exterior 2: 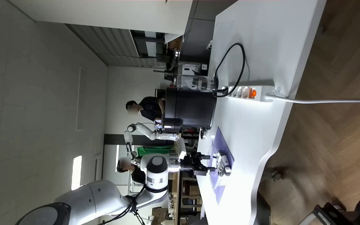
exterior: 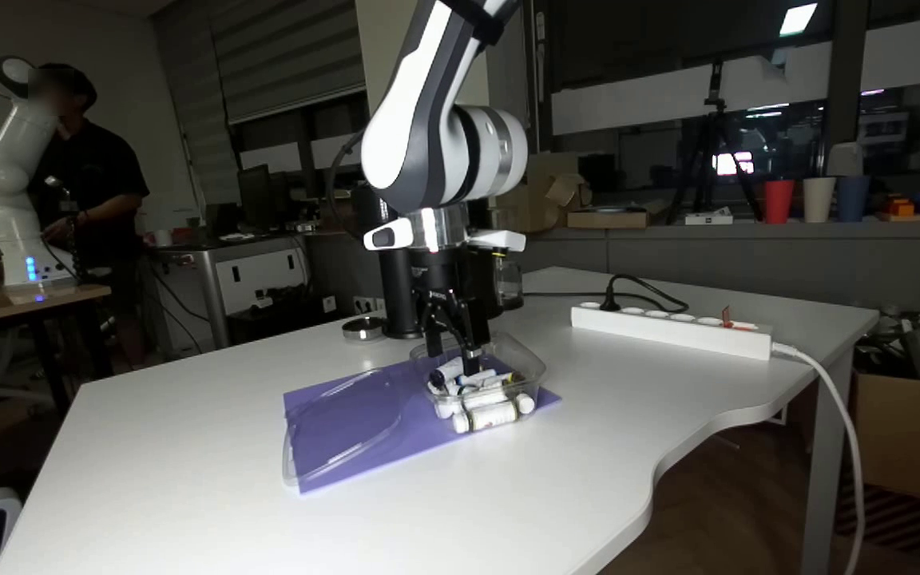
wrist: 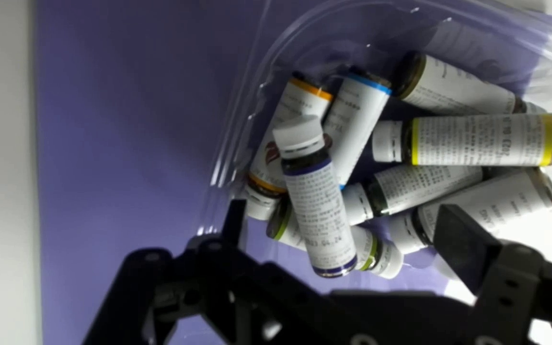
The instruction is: Move a bottle from the container to the mat
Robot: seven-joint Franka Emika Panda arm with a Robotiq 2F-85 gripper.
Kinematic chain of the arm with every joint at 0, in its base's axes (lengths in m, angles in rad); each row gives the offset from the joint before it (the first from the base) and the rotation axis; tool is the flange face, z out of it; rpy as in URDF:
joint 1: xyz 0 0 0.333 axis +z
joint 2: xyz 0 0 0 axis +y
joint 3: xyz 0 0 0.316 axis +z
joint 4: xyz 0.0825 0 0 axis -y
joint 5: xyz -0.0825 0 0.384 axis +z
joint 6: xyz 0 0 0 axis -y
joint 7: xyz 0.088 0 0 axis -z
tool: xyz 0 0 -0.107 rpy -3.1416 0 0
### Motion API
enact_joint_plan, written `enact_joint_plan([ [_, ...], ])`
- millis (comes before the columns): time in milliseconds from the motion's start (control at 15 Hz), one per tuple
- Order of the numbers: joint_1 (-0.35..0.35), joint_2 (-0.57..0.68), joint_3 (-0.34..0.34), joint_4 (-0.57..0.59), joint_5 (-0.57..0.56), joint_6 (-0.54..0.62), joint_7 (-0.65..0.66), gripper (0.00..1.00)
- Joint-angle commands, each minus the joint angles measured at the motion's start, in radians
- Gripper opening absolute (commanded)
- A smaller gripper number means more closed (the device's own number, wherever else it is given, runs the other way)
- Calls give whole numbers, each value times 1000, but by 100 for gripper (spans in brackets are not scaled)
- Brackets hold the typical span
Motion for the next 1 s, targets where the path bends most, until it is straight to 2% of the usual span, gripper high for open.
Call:
enact_joint_plan([
  [0,2,8,11,-14,8,-3,-1,100],
  [267,14,11,9,-39,-11,46,2,100],
  [333,16,15,7,-40,-13,60,4,75],
  [400,20,14,3,-38,-18,60,7,74],
  [800,30,6,-5,-38,-29,72,17,31],
  [933,30,0,-5,-40,-34,68,14,20],
])
